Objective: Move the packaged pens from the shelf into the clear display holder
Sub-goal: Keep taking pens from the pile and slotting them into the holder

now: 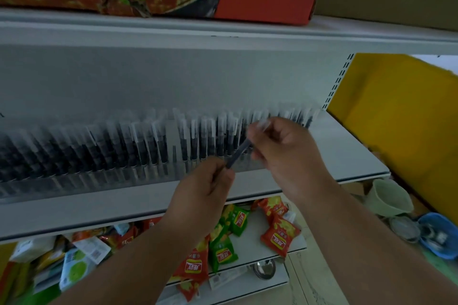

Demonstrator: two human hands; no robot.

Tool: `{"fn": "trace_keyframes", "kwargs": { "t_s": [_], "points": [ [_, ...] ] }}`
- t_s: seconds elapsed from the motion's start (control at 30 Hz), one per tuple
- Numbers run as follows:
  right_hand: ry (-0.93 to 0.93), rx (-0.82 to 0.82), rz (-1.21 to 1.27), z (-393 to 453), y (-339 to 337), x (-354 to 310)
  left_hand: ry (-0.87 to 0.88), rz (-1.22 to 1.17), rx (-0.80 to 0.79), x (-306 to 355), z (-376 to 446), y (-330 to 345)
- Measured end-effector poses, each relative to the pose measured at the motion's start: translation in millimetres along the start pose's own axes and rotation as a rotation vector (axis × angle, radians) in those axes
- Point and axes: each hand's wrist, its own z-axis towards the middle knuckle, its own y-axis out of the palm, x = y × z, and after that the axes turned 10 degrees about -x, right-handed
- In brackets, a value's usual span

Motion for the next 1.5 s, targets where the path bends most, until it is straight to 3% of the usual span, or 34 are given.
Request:
{"fn": "trace_keyframes", "kwargs": {
  "t_s": [0.1, 0.17, 0.3, 0.5, 0.63, 0.77, 1.0, 1.1, 1.23, 1.5],
  "points": [
    [-0.148, 0.206, -0.199, 14.0, -19.5, -2.1, 0.049, 0.331, 0.089, -10.9, 1.4, -5.9],
    [-0.242, 0.237, -0.316, 21.3, -25.7, -5.2, 0.071, 0.496, 0.154, -17.7, 3.8, -8.5],
    [-0.245, 0.139, -0.579, 32.6, -18.9, -5.0, 0.052, 0.696, 0.135, -22.8, 8.4, -7.7],
    [-0.128, -0.084, -0.846, 41.6, -3.3, 7.7, 0.028, 0.808, 0.099, -28.9, 12.8, -5.6],
    [-0.118, -0.045, -0.814, 44.5, -0.8, 16.3, 0.031, 0.821, 0.109, -28.4, 13.3, -4.0],
    [-0.051, -0.152, -0.906, 37.6, 9.6, 36.2, 0.024, 0.83, 0.118, -28.3, 12.9, -2.1],
    [-0.069, -0.148, -0.856, 39.4, 5.1, 45.5, 0.018, 0.834, 0.125, -28.8, 12.7, -2.4],
    [-0.148, -0.092, -0.805, 29.3, 0.6, 50.9, 0.021, 0.814, 0.158, -27.5, 12.6, -2.3],
    [-0.388, 0.002, -0.757, 13.6, -3.7, 44.6, 0.034, 0.735, 0.248, -21.7, 0.9, 0.6],
    [-0.538, -0.225, -0.704, -3.3, 51.4, 2.5, -0.202, 0.781, 0.305, -35.5, -64.1, -33.8]
  ]
}}
